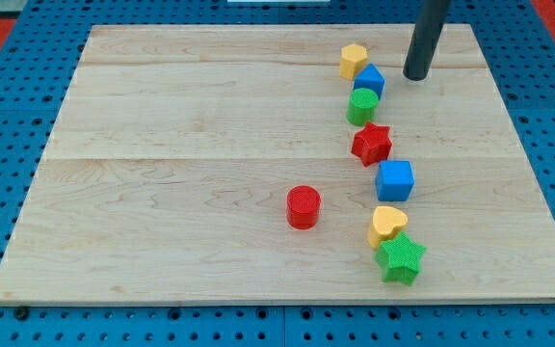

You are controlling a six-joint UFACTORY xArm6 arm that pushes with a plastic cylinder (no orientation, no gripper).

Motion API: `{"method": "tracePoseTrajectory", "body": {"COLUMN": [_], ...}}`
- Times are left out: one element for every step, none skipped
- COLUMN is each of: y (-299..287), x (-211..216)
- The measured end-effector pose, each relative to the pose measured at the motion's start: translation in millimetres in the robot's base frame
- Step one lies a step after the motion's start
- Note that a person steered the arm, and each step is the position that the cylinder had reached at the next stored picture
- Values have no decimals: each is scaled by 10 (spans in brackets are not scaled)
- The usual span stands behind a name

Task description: Move the red circle to the center right of the board

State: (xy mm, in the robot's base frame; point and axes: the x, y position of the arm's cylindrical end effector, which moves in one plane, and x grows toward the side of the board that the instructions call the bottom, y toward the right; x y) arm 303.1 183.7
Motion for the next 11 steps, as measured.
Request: {"method": "tracePoseTrajectory", "body": {"y": [-69,-296,-501,-563,-538,-544,-515,-489,-489,-539,-548], "x": [37,32,32,32,103,209,224,283,307,307,307]}}
